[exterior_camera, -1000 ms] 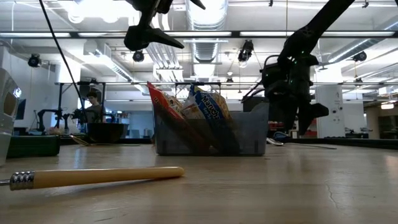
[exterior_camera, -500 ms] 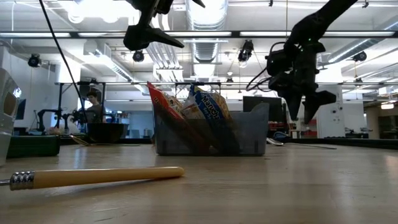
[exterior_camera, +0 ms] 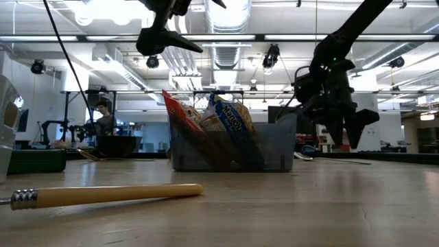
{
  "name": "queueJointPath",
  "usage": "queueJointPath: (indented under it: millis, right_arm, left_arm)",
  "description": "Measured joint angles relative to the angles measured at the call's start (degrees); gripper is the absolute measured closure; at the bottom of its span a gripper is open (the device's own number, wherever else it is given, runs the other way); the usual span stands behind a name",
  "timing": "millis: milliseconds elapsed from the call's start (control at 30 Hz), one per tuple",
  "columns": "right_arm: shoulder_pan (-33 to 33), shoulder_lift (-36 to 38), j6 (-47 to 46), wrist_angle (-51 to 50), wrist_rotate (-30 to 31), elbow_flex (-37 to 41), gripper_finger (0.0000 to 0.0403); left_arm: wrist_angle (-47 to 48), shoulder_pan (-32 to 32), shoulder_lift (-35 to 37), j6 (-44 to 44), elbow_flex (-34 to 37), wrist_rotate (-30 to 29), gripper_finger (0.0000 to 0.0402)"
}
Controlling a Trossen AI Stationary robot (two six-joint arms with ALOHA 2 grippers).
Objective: Pick & Place Food Item
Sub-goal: Put the silver spoon into the right grey bin
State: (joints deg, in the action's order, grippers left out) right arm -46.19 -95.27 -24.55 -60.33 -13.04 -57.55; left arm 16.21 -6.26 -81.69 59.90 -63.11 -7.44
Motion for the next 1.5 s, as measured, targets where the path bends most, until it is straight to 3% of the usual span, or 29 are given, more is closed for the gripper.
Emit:
queueJointPath:
  millis: [1200,1333,1500]
  right_arm:
    - [1.7,-7.0,-0.8,-2.3,0.4,0.7,0.0193]
    - [1.7,-8.2,-0.8,-2.3,0.4,0.8,0.0218]
    - [1.7,-9.5,-0.5,-2.2,0.7,0.7,0.0294]
  left_arm:
    - [0.5,0.0,0.0,-3.2,0.0,0.5,0.0031]
    - [0.5,0.0,0.0,-4.0,0.0,0.4,0.0031]
    - [0.5,0.0,0.0,-4.0,0.0,0.5,0.0031]
